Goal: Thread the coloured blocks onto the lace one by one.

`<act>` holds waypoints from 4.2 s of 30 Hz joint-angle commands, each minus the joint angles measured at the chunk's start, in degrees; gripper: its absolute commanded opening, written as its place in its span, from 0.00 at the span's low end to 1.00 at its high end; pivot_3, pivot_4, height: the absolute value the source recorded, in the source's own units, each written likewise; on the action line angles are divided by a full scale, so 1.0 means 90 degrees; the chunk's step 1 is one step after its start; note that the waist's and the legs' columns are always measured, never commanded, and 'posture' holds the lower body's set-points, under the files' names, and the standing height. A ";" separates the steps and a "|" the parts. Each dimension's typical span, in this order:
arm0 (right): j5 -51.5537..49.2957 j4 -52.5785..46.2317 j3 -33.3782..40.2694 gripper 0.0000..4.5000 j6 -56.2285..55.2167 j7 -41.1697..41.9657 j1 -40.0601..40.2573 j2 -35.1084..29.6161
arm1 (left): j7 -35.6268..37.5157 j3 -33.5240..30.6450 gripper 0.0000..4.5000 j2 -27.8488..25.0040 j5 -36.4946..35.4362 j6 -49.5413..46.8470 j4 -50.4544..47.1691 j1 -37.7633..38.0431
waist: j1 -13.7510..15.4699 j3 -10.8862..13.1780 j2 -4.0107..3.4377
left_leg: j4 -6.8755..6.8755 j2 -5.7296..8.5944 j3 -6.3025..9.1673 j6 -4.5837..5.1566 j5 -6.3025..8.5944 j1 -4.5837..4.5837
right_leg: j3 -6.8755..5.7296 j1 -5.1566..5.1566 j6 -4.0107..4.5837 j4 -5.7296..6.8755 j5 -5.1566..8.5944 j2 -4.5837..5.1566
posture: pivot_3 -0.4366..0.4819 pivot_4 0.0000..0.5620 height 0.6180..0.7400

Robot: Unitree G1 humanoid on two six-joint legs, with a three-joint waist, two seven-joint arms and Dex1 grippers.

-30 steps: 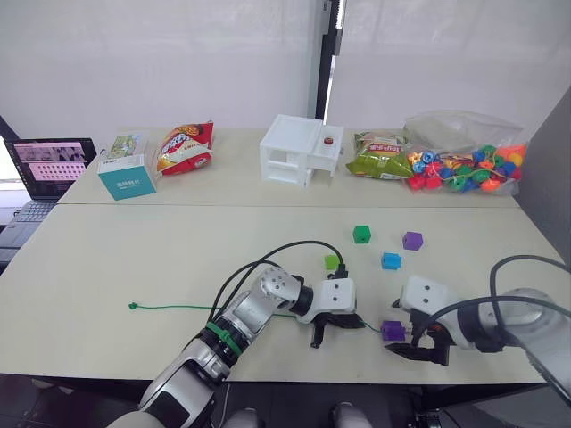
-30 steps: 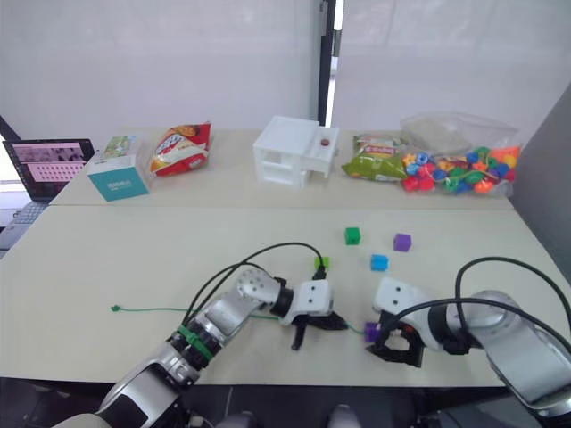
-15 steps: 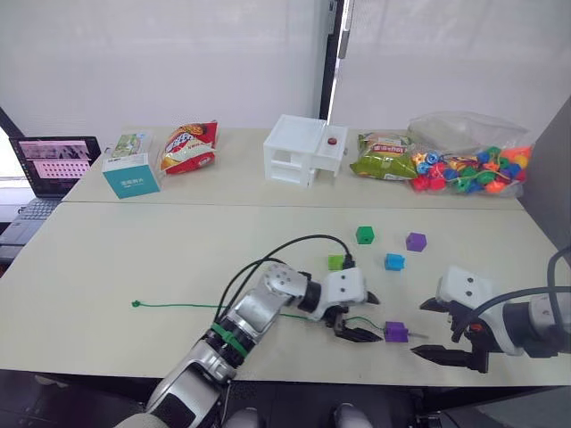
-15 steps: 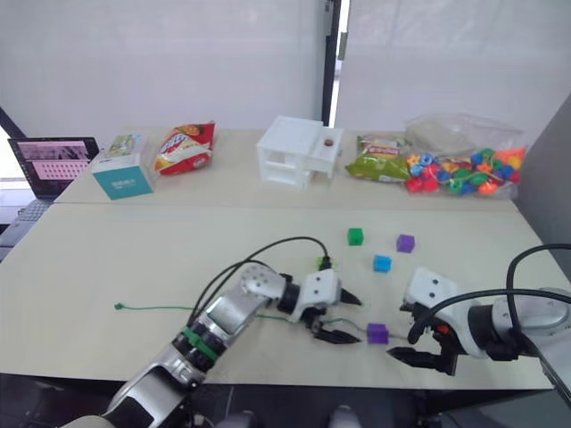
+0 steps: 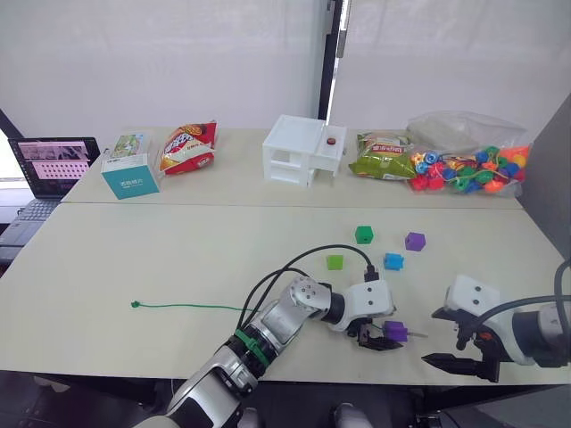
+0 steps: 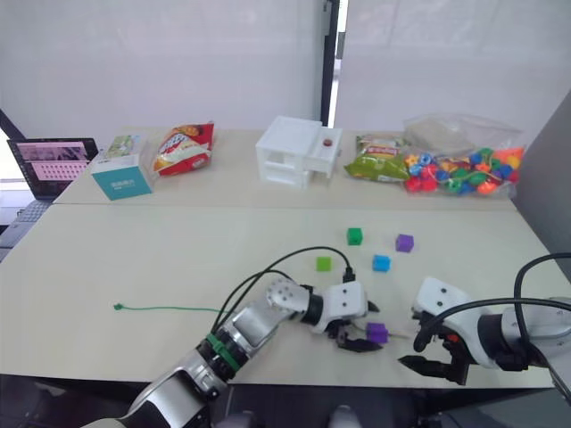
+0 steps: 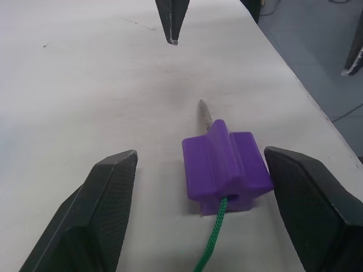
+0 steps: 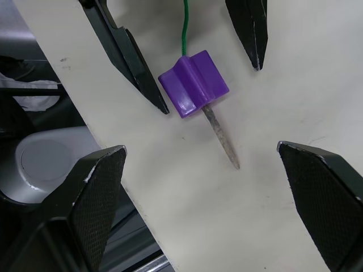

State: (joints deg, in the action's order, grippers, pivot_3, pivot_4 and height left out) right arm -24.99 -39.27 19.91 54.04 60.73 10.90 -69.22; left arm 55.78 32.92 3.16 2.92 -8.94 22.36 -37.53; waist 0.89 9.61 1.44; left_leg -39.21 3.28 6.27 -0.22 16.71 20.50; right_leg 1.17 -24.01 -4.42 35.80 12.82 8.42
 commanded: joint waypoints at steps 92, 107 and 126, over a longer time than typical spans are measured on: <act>0.1577 0.2300 -0.3681 0.00 -0.2562 0.0754 -0.3848 0.1328 | 0.2924 -0.4195 0.76 -0.7373 -0.1276 0.3199 0.3336 0.1372 | -0.0275 -0.0008 -0.0008 | 0.0038 -0.0030 -0.0025 0.0007 0.0005 -0.0020 | -0.0023 -0.0031 0.0005 -0.0033 -0.0065 -0.0008 | 0.48 0.27 1.00; 0.1607 0.2208 -0.4104 0.00 -0.2075 0.0760 -0.4282 0.1845 | 0.3596 -0.4560 0.99 -0.6673 -0.3189 0.0011 -0.0281 0.0782 | -0.0293 -0.0004 0.0003 | 0.0014 -0.0026 -0.0008 0.0008 0.0006 0.0012 | -0.0037 -0.0047 0.0004 0.0026 -0.0066 -0.0004 | 0.48 0.27 1.00; 0.0213 0.1268 -0.4558 0.00 -0.0135 0.0221 -0.5437 0.4131 | 0.2271 -0.3994 0.99 -0.5343 -0.3204 -0.0613 -0.2187 0.1276 | -0.0322 -0.0006 0.0004 | 0.0016 -0.0027 0.0005 -0.0024 -0.0014 0.0043 | -0.0031 -0.0114 0.0031 0.0025 -0.0082 -0.0009 | 0.48 0.27 1.00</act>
State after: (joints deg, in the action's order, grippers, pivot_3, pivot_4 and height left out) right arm -22.00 -27.35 -21.29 52.20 63.39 -38.43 -32.14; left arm 74.97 -0.13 -44.07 -23.60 -14.19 2.57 -24.99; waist -2.01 9.56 1.48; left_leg -39.07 3.05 6.34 -0.43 16.59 20.91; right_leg 0.85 -25.03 -4.15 35.98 12.08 8.34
